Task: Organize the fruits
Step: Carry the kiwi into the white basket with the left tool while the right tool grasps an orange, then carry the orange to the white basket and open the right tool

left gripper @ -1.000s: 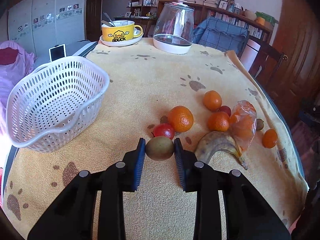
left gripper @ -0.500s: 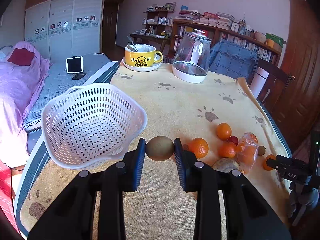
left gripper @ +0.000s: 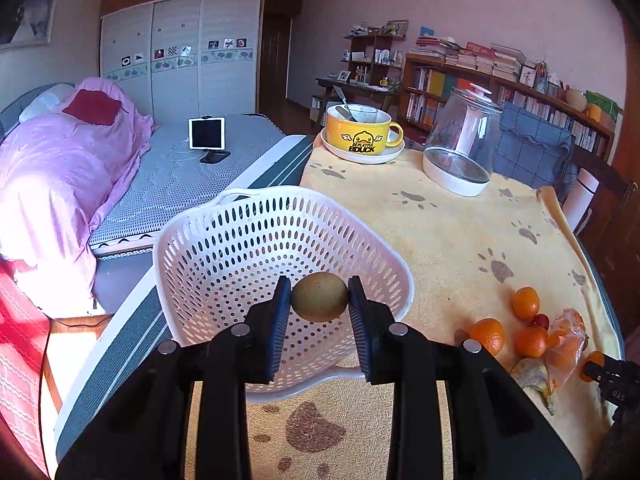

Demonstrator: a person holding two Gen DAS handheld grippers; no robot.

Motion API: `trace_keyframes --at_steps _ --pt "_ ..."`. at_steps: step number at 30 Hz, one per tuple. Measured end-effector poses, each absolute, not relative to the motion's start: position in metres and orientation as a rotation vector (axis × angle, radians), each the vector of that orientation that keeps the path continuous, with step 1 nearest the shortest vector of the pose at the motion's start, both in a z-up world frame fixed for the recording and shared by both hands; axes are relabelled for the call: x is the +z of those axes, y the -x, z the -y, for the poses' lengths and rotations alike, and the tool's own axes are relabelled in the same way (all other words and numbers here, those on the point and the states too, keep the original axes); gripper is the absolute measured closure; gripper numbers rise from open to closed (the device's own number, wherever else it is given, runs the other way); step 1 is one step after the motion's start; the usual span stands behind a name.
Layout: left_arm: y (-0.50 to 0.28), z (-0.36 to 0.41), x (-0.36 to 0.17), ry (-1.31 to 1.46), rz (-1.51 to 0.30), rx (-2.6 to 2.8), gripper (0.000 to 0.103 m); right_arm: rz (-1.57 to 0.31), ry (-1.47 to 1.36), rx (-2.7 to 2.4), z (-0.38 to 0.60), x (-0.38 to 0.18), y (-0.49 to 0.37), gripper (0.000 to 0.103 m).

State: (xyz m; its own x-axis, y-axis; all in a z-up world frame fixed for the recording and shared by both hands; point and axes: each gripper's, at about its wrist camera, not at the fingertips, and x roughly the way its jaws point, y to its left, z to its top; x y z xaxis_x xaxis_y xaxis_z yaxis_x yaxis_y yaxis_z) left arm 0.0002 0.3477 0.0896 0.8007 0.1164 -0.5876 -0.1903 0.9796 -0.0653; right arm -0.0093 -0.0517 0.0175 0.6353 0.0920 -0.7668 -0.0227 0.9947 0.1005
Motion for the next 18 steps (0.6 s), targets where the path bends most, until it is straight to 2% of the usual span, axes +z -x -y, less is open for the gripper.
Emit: trace_keyframes --at_steps 2,3,4,6,10,18 --pt "-0.002 -0.349 0.087 0.113 -0.623 0.191 0.057 -0.882 -0.077 0.062 0.051 0.017 0.009 0.046" --pt "-0.002 -0.351 0.085 0.111 -0.621 0.204 0.034 -0.883 -0.075 0.061 0.05 0.016 0.009 0.046" --pt "-0.001 -0.351 0.085 0.107 -0.61 0.217 0.021 -0.883 -0.074 0.061 0.05 0.016 0.009 0.046" --pt "0.003 -0.349 0.086 0.085 -0.581 0.236 0.019 -0.884 -0.076 0.069 0.05 0.016 0.009 0.054" --pt "0.01 -0.342 0.091 0.036 -0.55 0.24 0.011 -0.887 -0.075 0.071 0.05 0.015 0.008 0.059" --pt "0.022 -0.34 0.096 0.016 -0.516 0.257 0.009 -0.876 -0.051 0.061 0.047 0.019 0.012 0.059"
